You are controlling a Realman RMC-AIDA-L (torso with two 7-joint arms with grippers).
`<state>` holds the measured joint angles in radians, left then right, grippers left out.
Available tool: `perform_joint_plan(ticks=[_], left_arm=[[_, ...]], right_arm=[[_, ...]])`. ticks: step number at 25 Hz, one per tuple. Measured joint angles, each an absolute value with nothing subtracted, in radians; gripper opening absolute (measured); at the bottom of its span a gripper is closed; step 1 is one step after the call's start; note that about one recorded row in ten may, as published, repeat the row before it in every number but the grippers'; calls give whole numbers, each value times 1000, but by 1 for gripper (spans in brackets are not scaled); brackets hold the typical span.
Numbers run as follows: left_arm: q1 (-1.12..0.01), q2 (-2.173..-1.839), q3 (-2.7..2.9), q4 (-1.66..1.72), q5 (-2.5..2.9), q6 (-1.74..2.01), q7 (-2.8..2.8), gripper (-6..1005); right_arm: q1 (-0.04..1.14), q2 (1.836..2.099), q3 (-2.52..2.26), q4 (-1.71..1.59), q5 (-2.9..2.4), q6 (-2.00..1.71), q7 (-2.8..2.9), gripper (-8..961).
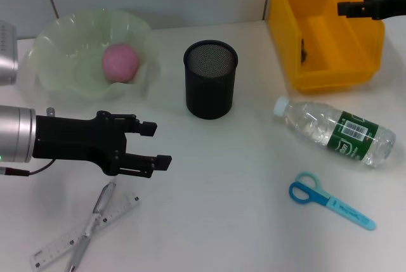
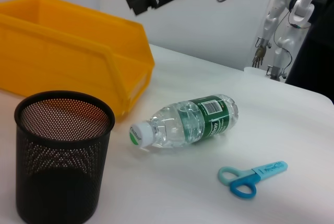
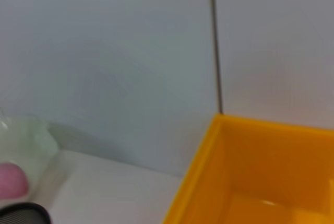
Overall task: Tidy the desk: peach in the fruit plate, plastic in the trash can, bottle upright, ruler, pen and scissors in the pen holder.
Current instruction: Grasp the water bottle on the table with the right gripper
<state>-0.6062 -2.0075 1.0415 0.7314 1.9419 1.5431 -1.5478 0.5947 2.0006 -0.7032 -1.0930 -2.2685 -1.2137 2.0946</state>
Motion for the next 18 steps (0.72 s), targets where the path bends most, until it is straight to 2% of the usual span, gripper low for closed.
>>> perform_joint_plan(ticks=[10, 18], left_arm=[[-604, -2010, 1034, 733, 1942, 1545, -1548, 809], [-610, -2009, 1029, 734, 1942, 1545, -1553, 808]], right_arm=[[455, 1995, -695, -1212, -1913, -1469, 2011, 700], [466, 1957, -694, -1311, -1982, -1683, 2082, 706]])
